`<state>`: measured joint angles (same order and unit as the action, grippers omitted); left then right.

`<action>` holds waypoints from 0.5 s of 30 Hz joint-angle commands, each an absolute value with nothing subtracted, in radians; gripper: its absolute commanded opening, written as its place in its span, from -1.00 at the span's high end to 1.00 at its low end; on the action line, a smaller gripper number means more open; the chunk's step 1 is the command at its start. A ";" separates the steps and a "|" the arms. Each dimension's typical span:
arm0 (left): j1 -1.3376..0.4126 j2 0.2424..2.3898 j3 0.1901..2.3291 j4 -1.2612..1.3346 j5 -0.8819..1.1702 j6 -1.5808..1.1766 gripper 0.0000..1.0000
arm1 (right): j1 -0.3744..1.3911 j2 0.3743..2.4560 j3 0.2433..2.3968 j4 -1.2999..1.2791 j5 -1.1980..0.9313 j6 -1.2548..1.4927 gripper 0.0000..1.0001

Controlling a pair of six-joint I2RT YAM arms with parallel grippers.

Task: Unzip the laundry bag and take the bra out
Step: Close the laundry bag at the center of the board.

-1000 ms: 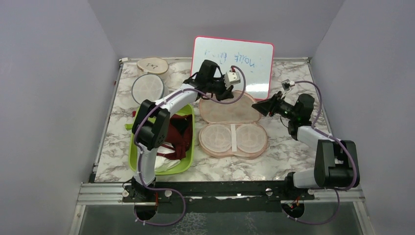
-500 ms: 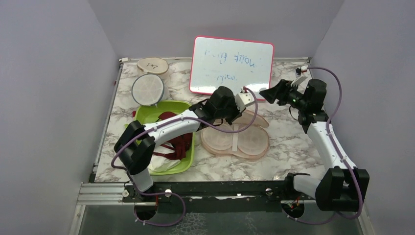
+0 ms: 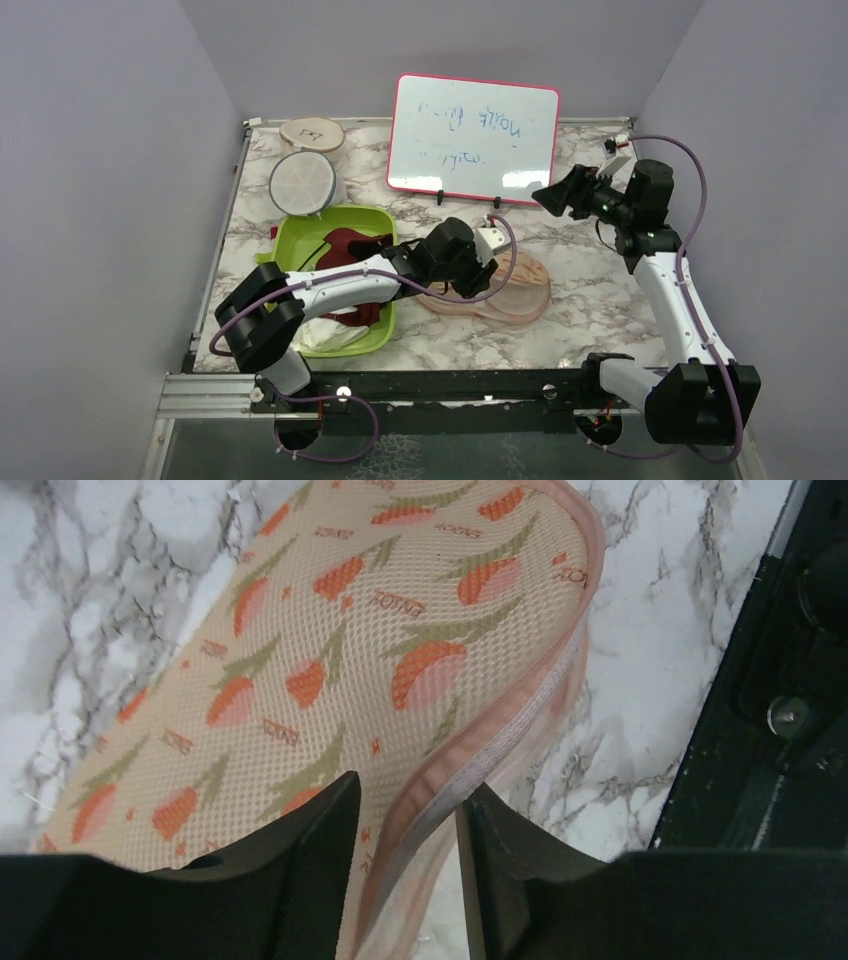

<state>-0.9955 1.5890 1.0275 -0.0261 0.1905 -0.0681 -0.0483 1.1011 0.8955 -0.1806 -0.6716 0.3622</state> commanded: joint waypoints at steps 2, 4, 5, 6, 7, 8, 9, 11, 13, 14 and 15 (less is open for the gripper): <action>-1.002 1.495 0.965 0.004 0.277 -0.179 0.22 | -0.026 1.095 0.931 -0.274 -0.693 0.317 -0.34; -1.002 1.470 0.933 0.024 0.308 -0.189 0.11 | -0.001 1.097 0.926 -0.268 -0.690 0.323 -0.34; -1.002 1.460 0.924 0.026 0.314 -0.192 0.08 | 0.015 1.100 0.929 -0.270 -0.685 0.325 -0.34; -1.002 1.448 0.919 0.022 0.315 -0.197 0.04 | 0.034 1.107 0.937 -0.280 -0.676 0.325 -0.34; -1.002 1.432 0.915 0.014 0.315 -0.199 0.01 | 0.057 1.114 0.944 -0.287 -0.666 0.327 -0.34; -1.002 1.409 0.905 0.013 0.317 -0.201 -0.04 | 0.081 1.123 0.951 -0.291 -0.658 0.328 -0.34; -1.002 1.383 0.889 0.022 0.317 -0.203 -0.12 | 0.108 1.131 0.954 -0.296 -0.650 0.330 -0.34; -1.002 1.323 0.854 0.059 0.288 -0.214 -0.59 | 0.189 1.142 0.961 -0.300 -0.608 0.331 -0.35; -1.001 1.262 0.834 0.086 0.223 -0.223 -0.78 | 0.266 1.165 0.972 -0.310 -0.554 0.329 -0.36; -1.000 1.237 0.833 0.089 0.188 -0.222 -0.84 | 0.299 1.182 0.976 -0.314 -0.543 0.329 -0.36; -0.999 1.210 0.835 0.090 0.145 -0.220 -0.86 | 0.327 1.202 0.980 -0.318 -0.537 0.327 -0.36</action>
